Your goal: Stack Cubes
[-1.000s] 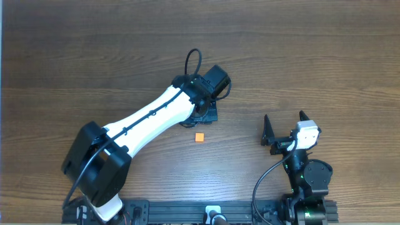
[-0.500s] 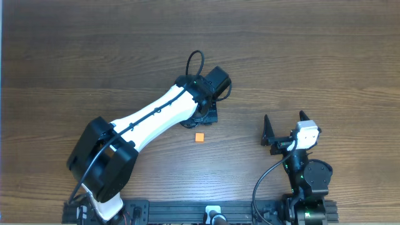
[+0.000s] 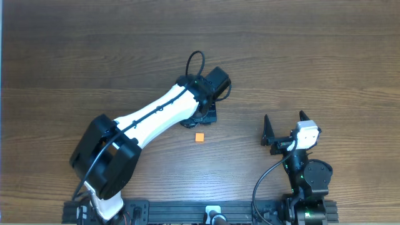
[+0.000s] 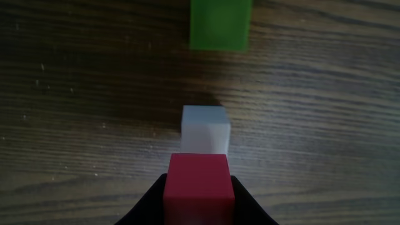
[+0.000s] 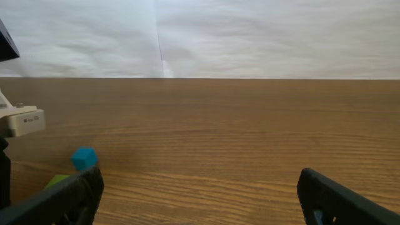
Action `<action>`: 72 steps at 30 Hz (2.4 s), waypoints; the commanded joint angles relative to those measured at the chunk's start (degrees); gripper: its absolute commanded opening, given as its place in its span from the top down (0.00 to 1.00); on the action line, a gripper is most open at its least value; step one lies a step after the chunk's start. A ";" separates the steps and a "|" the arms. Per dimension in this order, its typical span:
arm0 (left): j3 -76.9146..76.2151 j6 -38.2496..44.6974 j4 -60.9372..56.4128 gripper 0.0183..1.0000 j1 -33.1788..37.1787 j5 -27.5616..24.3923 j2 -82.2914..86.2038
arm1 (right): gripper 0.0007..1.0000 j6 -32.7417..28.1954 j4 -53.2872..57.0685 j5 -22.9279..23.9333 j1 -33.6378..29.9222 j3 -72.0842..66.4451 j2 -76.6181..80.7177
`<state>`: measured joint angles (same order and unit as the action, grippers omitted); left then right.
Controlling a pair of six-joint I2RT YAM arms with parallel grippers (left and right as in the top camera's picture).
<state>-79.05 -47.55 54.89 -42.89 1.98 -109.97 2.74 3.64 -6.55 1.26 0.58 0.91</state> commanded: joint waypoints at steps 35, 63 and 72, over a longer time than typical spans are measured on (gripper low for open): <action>-0.63 -0.66 -2.78 0.94 0.70 1.60 -2.75 | 0.01 -0.26 0.24 0.22 -0.20 -0.26 -0.26; -0.63 -0.83 -2.84 0.67 0.70 1.60 -3.28 | 0.01 -0.26 0.24 0.20 -0.20 -0.26 -0.26; -0.63 -0.83 -3.23 0.53 0.70 1.57 -3.28 | 0.01 -0.26 0.24 0.20 -0.20 -0.26 -0.26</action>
<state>-79.05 -48.01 51.75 -42.57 2.46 -112.20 2.72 3.64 -6.55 1.26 0.58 0.91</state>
